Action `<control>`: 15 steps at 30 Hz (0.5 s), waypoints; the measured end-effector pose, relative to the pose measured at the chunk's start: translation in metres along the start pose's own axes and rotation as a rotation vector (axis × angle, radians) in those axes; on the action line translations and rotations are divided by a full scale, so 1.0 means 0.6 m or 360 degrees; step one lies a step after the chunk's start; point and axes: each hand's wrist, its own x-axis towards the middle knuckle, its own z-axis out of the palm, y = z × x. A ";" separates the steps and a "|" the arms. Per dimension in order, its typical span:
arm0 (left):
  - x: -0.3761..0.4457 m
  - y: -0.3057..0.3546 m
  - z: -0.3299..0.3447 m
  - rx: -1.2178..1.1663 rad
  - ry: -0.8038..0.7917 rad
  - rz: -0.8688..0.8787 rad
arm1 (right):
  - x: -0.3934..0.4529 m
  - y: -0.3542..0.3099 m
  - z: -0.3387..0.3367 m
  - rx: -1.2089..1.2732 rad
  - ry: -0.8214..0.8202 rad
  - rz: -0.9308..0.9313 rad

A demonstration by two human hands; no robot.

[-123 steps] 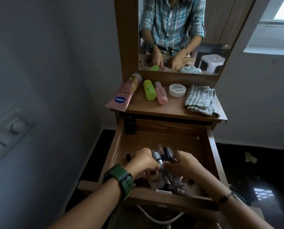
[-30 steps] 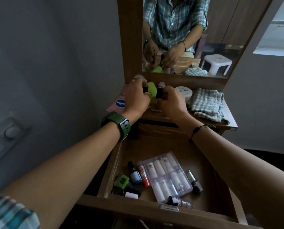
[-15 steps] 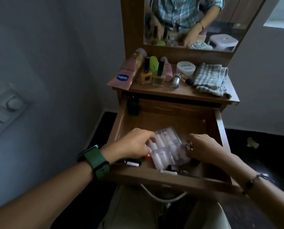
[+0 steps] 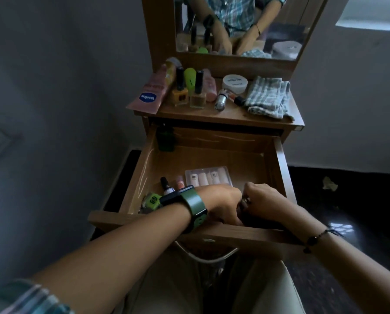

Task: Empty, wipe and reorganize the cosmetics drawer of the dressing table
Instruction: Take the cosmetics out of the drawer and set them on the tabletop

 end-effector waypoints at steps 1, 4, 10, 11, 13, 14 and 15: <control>0.001 0.005 -0.003 0.0045 -0.0004 0.0024 | 0.001 -0.002 0.000 -0.0033 0.0018 -0.0023; 0.002 0.017 -0.006 0.0112 0.0022 0.0068 | 0.005 -0.008 -0.006 -0.0116 -0.0053 -0.0045; -0.008 0.008 -0.010 -0.0143 -0.0117 0.0020 | -0.005 -0.001 -0.020 0.0086 -0.0385 0.0105; -0.012 0.007 -0.008 -0.0225 -0.0093 -0.0016 | -0.010 -0.002 -0.026 0.0128 -0.0415 0.0111; -0.021 0.005 -0.005 -0.0332 -0.0022 -0.0108 | -0.019 -0.004 -0.037 0.0230 -0.0490 0.0115; -0.025 0.003 -0.005 -0.0353 0.0013 -0.0155 | -0.021 -0.003 -0.037 0.0297 -0.0529 0.0139; -0.028 0.002 -0.006 -0.0359 0.0034 -0.0196 | -0.023 -0.003 -0.036 0.0378 -0.0558 0.0157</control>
